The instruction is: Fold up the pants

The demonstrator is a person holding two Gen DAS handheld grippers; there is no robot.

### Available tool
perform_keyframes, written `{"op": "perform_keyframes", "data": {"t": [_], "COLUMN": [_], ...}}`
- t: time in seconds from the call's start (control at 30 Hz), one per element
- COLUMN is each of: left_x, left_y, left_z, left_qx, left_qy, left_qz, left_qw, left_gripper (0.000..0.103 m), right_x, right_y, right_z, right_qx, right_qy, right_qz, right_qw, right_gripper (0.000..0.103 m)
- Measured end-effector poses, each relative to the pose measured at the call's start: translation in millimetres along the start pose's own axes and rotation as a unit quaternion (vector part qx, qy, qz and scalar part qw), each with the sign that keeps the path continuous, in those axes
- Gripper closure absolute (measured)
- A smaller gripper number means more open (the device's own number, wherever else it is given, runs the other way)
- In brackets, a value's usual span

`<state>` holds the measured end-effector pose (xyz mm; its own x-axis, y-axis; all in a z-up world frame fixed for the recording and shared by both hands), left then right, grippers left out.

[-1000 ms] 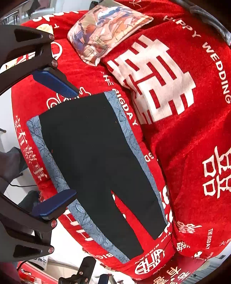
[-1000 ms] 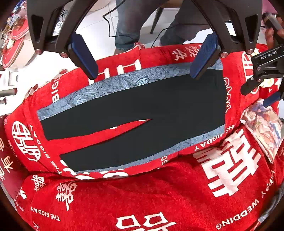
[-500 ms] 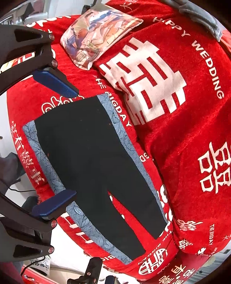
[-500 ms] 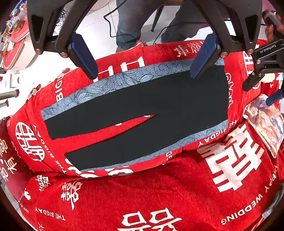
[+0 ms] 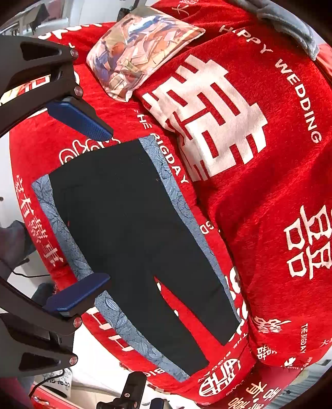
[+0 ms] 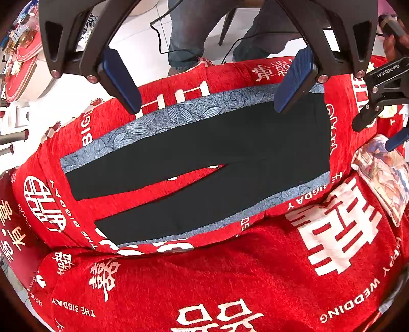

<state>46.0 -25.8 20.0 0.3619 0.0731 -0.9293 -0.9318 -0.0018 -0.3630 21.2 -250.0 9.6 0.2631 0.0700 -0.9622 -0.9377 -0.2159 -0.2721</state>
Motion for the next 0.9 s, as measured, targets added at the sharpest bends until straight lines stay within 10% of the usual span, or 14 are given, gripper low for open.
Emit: {"op": "perform_keyframes", "data": {"t": [0.53, 0.9], "left_x": [5.8, 14.8], "left_y": [21.2, 72.5], "left_z": [4.3, -1.2], "left_qx": [-0.095, -0.265], "left_qy": [-0.048, -0.060], "left_qz": [0.024, 0.093], "left_qw": [0.9940, 0.9579], "left_gripper": [0.000, 0.000], "right_x": [17.5, 40.0], "right_y": [3.2, 16.3], "right_z": [-11.6, -57.5], "right_qx": [-0.033, -0.056], "right_qy": [-0.041, -0.093], "right_qz": [0.000, 0.017], "right_qw": [0.999, 0.994], "right_gripper": [0.000, 0.000]}}
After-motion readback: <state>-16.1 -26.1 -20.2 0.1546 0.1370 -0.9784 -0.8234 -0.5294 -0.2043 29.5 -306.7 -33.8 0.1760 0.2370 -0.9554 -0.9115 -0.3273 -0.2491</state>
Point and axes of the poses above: each gripper's, at about its wrist camera, not at the fingertips, and x roughly the way its jaws point, z to its left, y to its underside, the point moved 2 cm from there along x, roughly the way its jaws point, and after that the axes turned 14 degrees about -x, right-handed, at the moved point
